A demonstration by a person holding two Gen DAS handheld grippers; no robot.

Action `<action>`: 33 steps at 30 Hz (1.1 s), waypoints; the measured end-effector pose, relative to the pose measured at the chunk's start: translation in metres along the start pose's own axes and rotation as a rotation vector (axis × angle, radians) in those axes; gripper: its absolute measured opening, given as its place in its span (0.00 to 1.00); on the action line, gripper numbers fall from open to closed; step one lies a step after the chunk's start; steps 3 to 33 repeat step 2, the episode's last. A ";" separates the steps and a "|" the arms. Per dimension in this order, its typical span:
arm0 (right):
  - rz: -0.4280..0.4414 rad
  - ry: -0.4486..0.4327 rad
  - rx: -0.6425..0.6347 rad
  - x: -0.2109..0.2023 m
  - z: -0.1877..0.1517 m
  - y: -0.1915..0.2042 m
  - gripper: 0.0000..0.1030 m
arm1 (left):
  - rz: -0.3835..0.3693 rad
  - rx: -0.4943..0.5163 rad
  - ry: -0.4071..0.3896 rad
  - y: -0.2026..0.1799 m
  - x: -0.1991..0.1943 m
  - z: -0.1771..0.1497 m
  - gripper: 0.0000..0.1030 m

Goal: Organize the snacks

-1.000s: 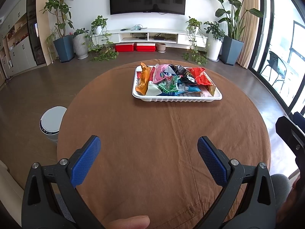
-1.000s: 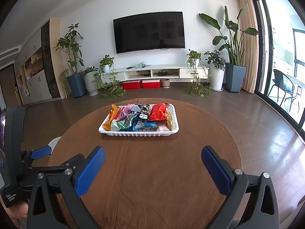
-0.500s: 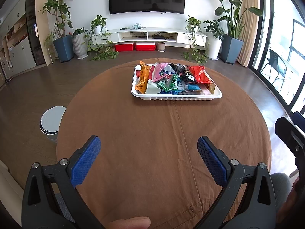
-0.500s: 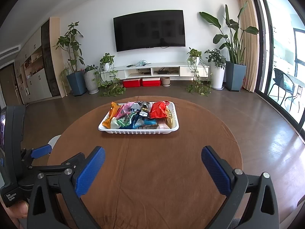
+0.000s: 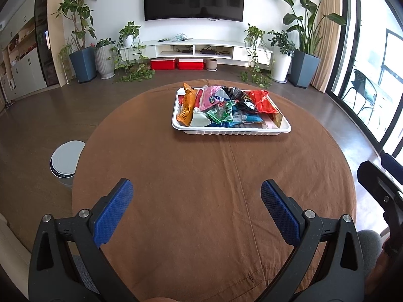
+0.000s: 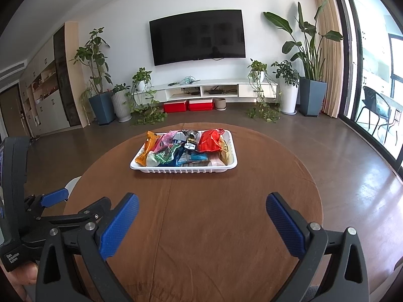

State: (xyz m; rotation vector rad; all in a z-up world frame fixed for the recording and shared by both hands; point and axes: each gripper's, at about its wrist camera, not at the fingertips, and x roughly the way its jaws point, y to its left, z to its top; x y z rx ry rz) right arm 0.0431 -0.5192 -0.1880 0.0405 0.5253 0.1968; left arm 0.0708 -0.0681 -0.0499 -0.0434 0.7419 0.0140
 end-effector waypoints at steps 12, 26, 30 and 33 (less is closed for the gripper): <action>-0.002 0.008 0.008 -0.001 -0.004 -0.004 1.00 | -0.002 -0.006 0.008 0.000 0.002 -0.003 1.00; -0.002 0.008 0.008 -0.001 -0.004 -0.004 1.00 | -0.002 -0.006 0.008 0.000 0.002 -0.003 1.00; -0.002 0.008 0.008 -0.001 -0.004 -0.004 1.00 | -0.002 -0.006 0.008 0.000 0.002 -0.003 1.00; -0.002 0.008 0.008 -0.001 -0.004 -0.004 1.00 | -0.002 -0.006 0.008 0.000 0.002 -0.003 1.00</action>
